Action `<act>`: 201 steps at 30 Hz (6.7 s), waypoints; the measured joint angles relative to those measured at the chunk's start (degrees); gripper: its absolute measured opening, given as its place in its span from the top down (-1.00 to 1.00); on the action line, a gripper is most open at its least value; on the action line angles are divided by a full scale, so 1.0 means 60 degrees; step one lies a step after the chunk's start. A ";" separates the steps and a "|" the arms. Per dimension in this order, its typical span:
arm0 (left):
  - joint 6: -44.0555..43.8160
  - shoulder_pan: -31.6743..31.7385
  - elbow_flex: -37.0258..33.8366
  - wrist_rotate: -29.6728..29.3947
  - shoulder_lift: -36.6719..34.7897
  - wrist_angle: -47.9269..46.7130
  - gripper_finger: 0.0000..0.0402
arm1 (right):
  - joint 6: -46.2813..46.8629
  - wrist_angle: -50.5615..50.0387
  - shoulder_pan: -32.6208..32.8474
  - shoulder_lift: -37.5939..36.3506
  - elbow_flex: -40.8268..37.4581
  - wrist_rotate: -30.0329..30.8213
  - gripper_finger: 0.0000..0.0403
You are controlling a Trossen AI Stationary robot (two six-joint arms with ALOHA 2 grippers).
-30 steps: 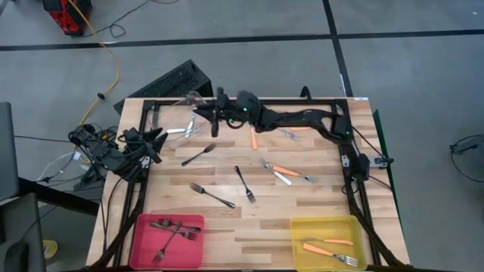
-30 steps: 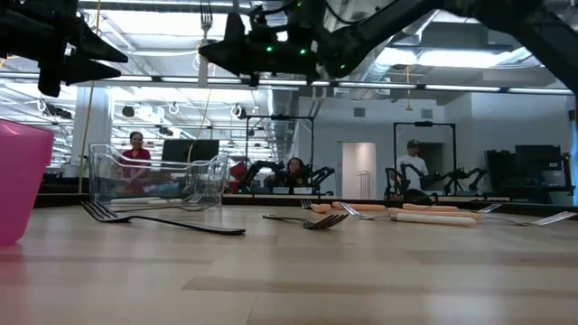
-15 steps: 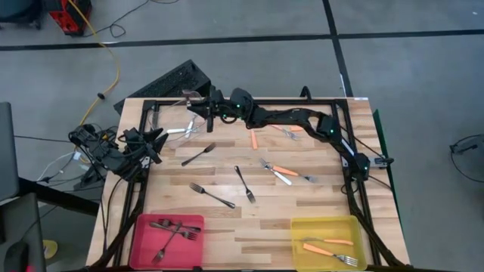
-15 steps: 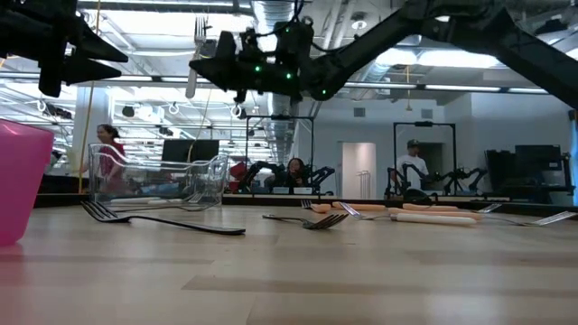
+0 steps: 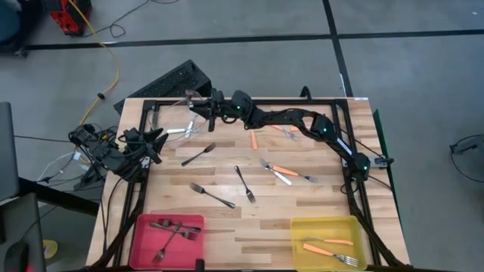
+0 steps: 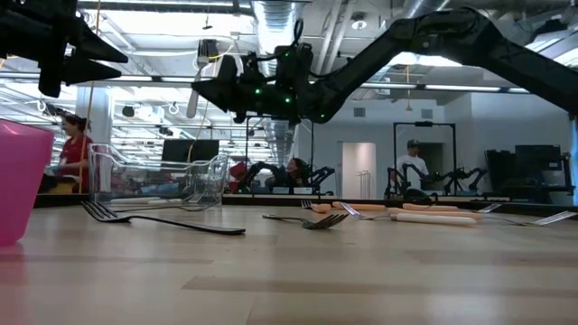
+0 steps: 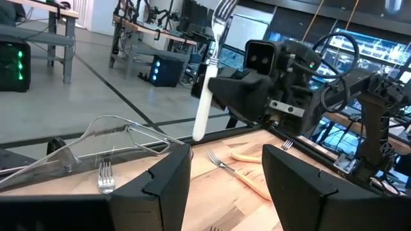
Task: Sort silverware by color (type)
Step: Put the white fork into the transparent bin, then put the orange fork into the yellow bin
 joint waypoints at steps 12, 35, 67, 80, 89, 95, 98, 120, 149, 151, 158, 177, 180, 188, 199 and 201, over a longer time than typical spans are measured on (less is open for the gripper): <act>-0.0013 0.0001 -0.0004 -0.0102 0.0000 -0.0035 0.11 | 0.0589 0.1591 -0.0148 0.0595 0.0040 -0.0395 0.69; -0.0049 0.0002 -0.0004 -0.0271 0.0000 -0.0102 0.11 | -0.0669 -0.6244 -0.0410 0.0596 0.3274 0.0886 0.70; -0.0049 -0.0002 -0.0007 -0.0253 -0.0004 -0.0174 0.11 | 0.0058 -0.7558 -0.0657 0.1364 0.3304 -0.0186 0.70; -0.0049 -0.0002 -0.0007 -0.0255 -0.0004 -0.0173 0.11 | 0.0063 -0.7557 -0.0644 0.1361 0.3304 0.0079 0.67; -0.0046 -0.0002 -0.0007 -0.0255 -0.0004 -0.0171 0.11 | 0.0063 -0.7563 -0.0644 0.1361 0.3304 0.0082 0.65; -0.0048 0.0001 -0.0007 -0.0255 -0.0004 -0.0171 0.11 | 0.0058 -0.7560 -0.0644 0.1361 0.3304 0.0082 0.65; -0.0047 0.0002 -0.0007 -0.0255 -0.0004 -0.0171 0.11 | 0.0012 -0.7558 -0.0644 0.1361 0.3304 0.0082 0.65; -0.0048 0.0000 -0.0007 -0.0255 -0.0004 -0.0173 0.11 | -0.0196 -0.7455 -0.0644 0.1351 0.3304 0.0086 0.27; -0.0118 -0.0002 -0.0007 -0.0076 0.0000 -0.0171 0.11 | -0.4021 -1.8282 -0.1063 -0.5279 0.3311 0.2549 0.35; -0.0118 0.0001 -0.0007 -0.0079 0.0000 -0.0169 0.11 | -0.3833 -1.9315 -0.1066 -0.5544 0.3308 0.3377 0.36; -0.0118 -0.0001 -0.0007 -0.0081 0.0000 -0.0168 0.11 | -0.2231 -2.2608 -0.1328 -0.5553 0.3307 0.4381 0.36; -0.0108 -0.0002 -0.0007 0.0069 0.0000 -0.0175 0.11 | -0.1699 -2.1783 -0.0404 -0.5726 -0.3731 0.4522 -0.08; -0.0100 0.0000 -0.0007 0.0028 0.0000 -0.0177 0.11 | -0.1373 -2.1380 0.0198 -0.6155 -0.5062 0.3958 -0.13; -0.0093 -0.0002 -0.0007 -0.0173 0.0000 -0.0213 0.11 | 0.0395 -1.8915 0.2122 -0.8993 -0.8396 0.3342 -0.04; -0.0163 -0.0001 -0.0007 -0.0254 0.0000 -0.0215 0.11 | 0.1038 -1.4279 0.3895 -1.0460 -1.0481 0.5408 -0.04; -0.0173 -0.0002 -0.0007 -0.0213 0.0000 -0.0215 0.11 | 0.0999 -1.4219 0.3897 -1.0229 -1.0484 0.5388 -0.04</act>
